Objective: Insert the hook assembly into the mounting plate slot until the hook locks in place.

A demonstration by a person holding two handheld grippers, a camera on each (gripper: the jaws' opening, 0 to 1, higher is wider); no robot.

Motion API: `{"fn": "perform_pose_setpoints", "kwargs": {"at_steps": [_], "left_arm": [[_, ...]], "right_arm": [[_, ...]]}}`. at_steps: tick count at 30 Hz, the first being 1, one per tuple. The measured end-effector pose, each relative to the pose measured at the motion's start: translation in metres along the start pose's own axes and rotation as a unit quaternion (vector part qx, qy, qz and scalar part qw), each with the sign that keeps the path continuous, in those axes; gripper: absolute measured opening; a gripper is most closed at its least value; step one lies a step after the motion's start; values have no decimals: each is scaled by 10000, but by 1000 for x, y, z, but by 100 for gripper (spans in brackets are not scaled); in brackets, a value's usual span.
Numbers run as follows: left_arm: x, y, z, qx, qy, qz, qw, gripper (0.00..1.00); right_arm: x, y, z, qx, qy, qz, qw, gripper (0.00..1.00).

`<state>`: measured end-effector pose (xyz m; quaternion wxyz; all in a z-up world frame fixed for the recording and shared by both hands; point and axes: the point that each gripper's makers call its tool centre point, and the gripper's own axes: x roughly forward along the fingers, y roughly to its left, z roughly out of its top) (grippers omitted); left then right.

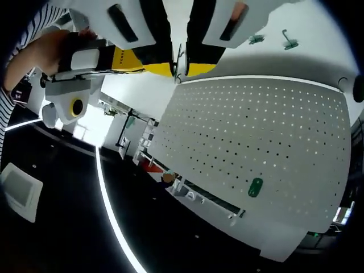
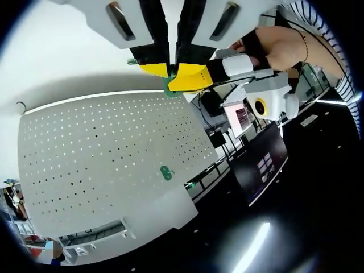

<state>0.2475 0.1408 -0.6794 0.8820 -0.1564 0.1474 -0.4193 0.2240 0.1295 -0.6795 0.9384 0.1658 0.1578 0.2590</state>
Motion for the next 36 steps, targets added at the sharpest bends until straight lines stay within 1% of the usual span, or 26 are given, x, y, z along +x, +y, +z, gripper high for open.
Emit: {"fn": "perform_pose_setpoints", "kwargs": {"at_steps": [3, 4, 8, 11, 13, 14, 15, 17, 18, 21, 24, 27, 28, 29, 30, 31, 32, 34, 36], "left_arm": [[-9, 7, 8, 95, -48, 130, 9999, 23], [-11, 9, 10, 147, -59, 171, 9997, 27], [-17, 18, 15, 333, -13, 283, 9990, 38], [-20, 22, 14, 393, 70, 307, 9987, 44], [-22, 24, 13, 452, 108, 335, 9984, 48], [-23, 25, 12, 484, 138, 356, 9981, 49], [-24, 26, 12, 521, 160, 387, 9978, 49], [-28, 34, 7, 665, 293, 587, 9956, 50], [-29, 34, 7, 657, 286, 586, 9957, 52], [-36, 41, -1, 388, 254, 709, 9964, 62], [-44, 44, -9, 360, 281, 742, 9962, 62], [-54, 51, -21, 358, 381, 894, 9946, 67], [-55, 52, -23, 348, 381, 896, 9946, 69], [-58, 53, -29, 401, 416, 912, 9942, 70], [-61, 54, -36, 549, 551, 942, 9925, 71], [-65, 55, -45, 622, 748, 963, 9906, 71], [-68, 55, -57, 612, 948, 954, 9890, 72], [-72, 56, -63, 500, 919, 992, 9896, 74], [-76, 58, -67, 227, 872, 1028, 9906, 76]], "right_arm": [[4, 3, 5, -88, -44, -37, 9999, 0], [5, 2, 7, -159, -67, -82, 9998, 0], [10, 2, 15, -237, -194, -191, 9993, 0], [14, 3, 19, -485, -253, -258, 9982, 0], [17, 4, 21, -570, -293, -290, 9975, 0], [18, 5, 23, -588, -323, -305, 9973, 0], [19, 4, 24, -593, -357, -334, 9970, 0], [21, 4, 27, -615, -424, -387, 9965, 0], [23, 1, 31, -630, -511, -491, 9955, 0], [26, -3, 41, -707, -694, -658, 9929, 0], [29, -6, 50, -827, -842, -779, 9899, 0], [33, -10, 61, -924, -1012, -964, 9859, 0], [35, -11, 63, -932, -1042, -989, 9852, 0], [38, -11, 65, -940, -1074, -1003, 9847, 0], [41, -10, 67, -942, -1079, -1004, 9846, 0], [42, -10, 68, -962, -1077, -1010, 9843, 0], [46, -11, 69, -1084, -1046, -1068, 9828, 0], [50, -12, 76, -1096, -1135, -1092, 9814, 0], [54, -13, 82, -1103, -1182, -1141, 9802, 0]]}}
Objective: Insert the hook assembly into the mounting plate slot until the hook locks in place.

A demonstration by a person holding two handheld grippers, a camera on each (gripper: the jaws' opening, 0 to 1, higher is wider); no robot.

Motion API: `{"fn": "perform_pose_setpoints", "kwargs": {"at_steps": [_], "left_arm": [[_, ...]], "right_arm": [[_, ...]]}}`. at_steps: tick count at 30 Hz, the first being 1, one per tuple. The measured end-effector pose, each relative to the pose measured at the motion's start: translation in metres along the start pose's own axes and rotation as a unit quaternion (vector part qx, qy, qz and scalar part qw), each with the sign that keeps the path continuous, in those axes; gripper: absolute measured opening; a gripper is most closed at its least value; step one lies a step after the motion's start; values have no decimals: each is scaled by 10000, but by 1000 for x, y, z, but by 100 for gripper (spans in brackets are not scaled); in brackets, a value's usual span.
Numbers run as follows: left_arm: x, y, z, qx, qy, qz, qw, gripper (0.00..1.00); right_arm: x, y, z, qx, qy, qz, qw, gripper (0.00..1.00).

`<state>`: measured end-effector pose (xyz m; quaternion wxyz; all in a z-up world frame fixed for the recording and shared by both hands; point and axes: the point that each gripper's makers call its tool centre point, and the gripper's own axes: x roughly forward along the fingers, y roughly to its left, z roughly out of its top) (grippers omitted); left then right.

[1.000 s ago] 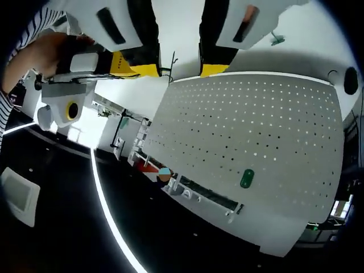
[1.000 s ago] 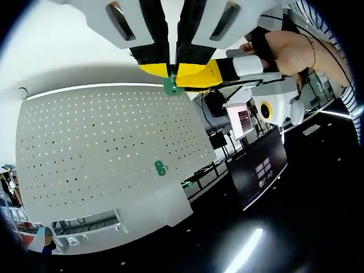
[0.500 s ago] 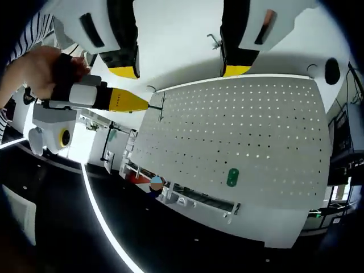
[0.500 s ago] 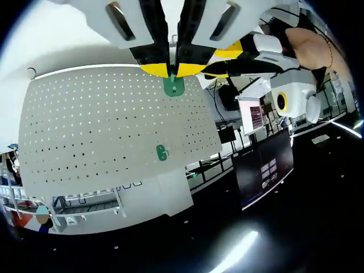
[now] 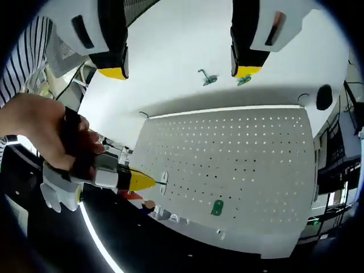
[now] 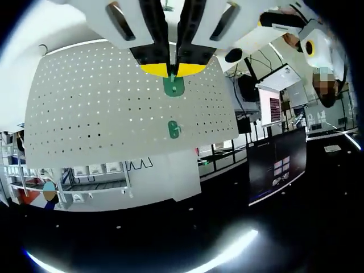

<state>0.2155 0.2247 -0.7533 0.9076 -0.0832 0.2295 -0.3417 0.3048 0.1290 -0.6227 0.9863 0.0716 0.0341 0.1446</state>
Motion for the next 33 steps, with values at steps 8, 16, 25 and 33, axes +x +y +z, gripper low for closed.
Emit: {"fn": "perform_pose_setpoints", "kwargs": {"at_steps": [8, 16, 25, 33], "left_arm": [[-6, 12, -5, 174, -73, 220, 9996, 82], [-11, 16, -17, 20, -89, 240, 9997, 85], [-17, 29, -30, -70, 45, 483, 9988, 88], [-19, 25, -27, -73, -104, 377, 9992, 91]], "right_arm": [[18, -13, 15, 6, -191, -297, 9994, 0], [31, -27, 33, -217, -376, -535, 9976, 0], [41, -27, 41, -139, -554, -682, 9960, 1], [57, -29, 46, -68, -615, -850, 9945, 1]]}}
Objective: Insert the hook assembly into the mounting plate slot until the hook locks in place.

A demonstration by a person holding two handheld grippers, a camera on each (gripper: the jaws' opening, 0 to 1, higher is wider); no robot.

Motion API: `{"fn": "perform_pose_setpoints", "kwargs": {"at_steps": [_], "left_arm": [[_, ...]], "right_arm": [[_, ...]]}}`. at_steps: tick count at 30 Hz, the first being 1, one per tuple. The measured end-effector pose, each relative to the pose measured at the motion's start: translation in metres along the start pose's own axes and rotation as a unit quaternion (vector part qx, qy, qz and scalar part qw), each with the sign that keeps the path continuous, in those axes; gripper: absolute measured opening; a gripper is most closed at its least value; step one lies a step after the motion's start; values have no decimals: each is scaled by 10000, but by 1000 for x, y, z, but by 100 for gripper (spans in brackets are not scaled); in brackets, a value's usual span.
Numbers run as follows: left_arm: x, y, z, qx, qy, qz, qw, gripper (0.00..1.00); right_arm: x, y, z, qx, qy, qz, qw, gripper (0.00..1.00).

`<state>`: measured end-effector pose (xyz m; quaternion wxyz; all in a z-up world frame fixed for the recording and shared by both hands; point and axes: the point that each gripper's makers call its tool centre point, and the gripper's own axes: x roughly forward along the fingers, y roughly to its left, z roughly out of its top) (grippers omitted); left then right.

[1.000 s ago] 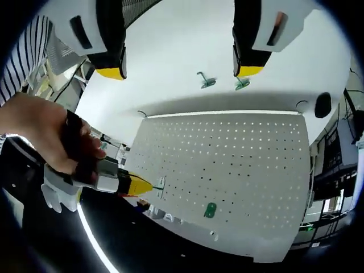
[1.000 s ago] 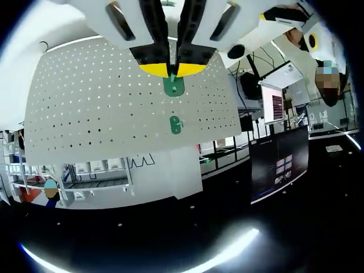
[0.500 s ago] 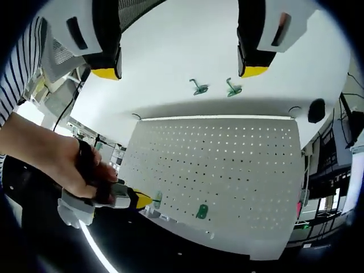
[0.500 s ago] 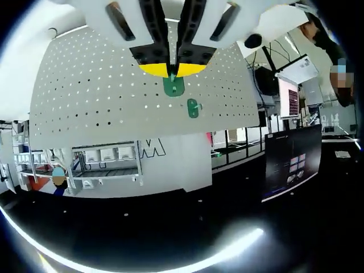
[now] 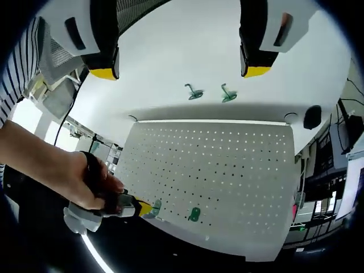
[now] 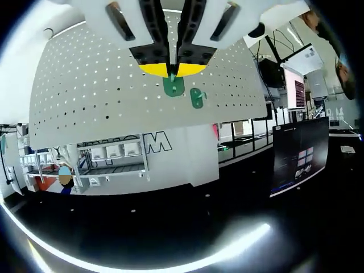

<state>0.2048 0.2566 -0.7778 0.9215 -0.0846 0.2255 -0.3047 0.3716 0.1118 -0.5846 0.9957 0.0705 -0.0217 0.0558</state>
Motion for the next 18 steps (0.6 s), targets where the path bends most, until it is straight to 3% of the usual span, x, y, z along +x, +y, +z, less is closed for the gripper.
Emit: {"fn": "perform_pose_setpoints", "kwargs": {"at_steps": [8, 18], "left_arm": [[1, -3, -1, 251, 14, -56, 9997, 95], [1, 3, 0, 222, -31, 5, 9997, 99]], "right_arm": [[19, -1, 10, 34, -121, -212, 9997, 1], [42, 3, 15, -87, -199, -260, 9994, 1]]}}
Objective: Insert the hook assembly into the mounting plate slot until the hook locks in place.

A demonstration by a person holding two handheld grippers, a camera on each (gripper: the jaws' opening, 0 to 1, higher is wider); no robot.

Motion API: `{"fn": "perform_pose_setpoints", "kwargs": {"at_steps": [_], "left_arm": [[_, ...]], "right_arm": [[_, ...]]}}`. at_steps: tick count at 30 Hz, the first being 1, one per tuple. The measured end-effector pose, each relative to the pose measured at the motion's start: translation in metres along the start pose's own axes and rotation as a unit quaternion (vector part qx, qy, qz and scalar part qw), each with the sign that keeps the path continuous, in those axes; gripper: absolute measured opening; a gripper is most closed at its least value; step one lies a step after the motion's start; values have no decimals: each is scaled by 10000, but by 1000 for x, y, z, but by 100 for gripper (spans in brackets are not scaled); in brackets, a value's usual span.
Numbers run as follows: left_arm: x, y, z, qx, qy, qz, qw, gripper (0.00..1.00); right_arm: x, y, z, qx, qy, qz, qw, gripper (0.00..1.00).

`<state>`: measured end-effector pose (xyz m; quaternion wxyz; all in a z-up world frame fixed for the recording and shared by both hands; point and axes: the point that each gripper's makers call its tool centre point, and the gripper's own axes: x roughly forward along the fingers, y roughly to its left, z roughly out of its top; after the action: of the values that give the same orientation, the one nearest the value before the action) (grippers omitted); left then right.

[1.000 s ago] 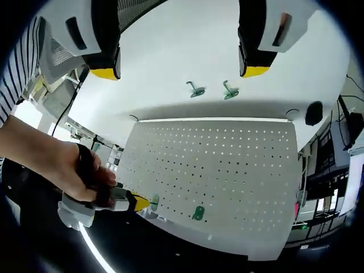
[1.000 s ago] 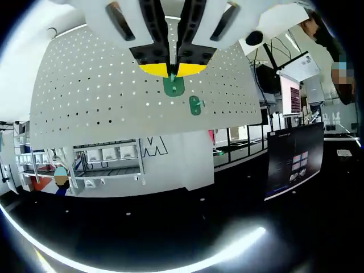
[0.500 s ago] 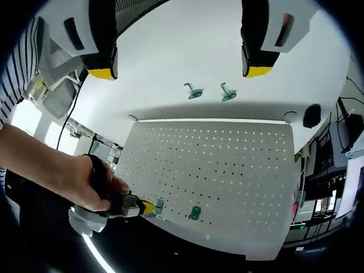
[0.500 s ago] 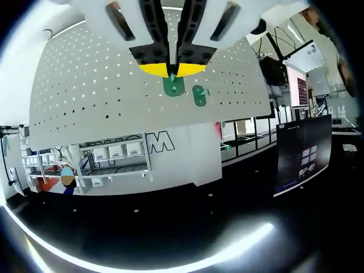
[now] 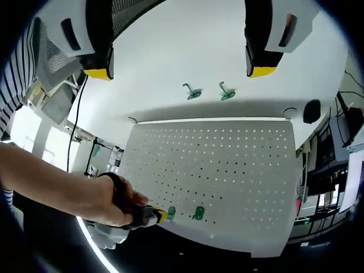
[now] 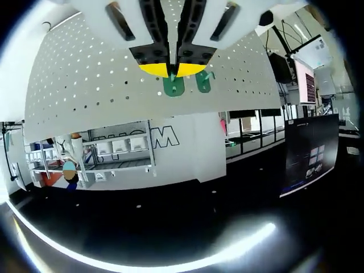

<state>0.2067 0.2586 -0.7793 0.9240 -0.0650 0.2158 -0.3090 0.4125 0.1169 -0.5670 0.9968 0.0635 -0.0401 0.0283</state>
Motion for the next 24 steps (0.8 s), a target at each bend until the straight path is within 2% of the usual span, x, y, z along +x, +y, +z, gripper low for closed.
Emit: {"fn": "perform_pose_setpoints", "kwargs": {"at_steps": [6, 12, 24], "left_arm": [[-2, 6, 3, -61, -93, 90, 9999, 100], [-2, 8, 5, -92, -125, 130, 9998, 100], [-4, 17, 7, -183, -193, 317, 9991, 94]], "right_arm": [[11, 2, 2, -17, -19, 23, 10000, 1], [22, -3, 3, 55, -62, -136, 9999, 1], [34, 1, -5, -24, -83, -318, 9995, 1]]}}
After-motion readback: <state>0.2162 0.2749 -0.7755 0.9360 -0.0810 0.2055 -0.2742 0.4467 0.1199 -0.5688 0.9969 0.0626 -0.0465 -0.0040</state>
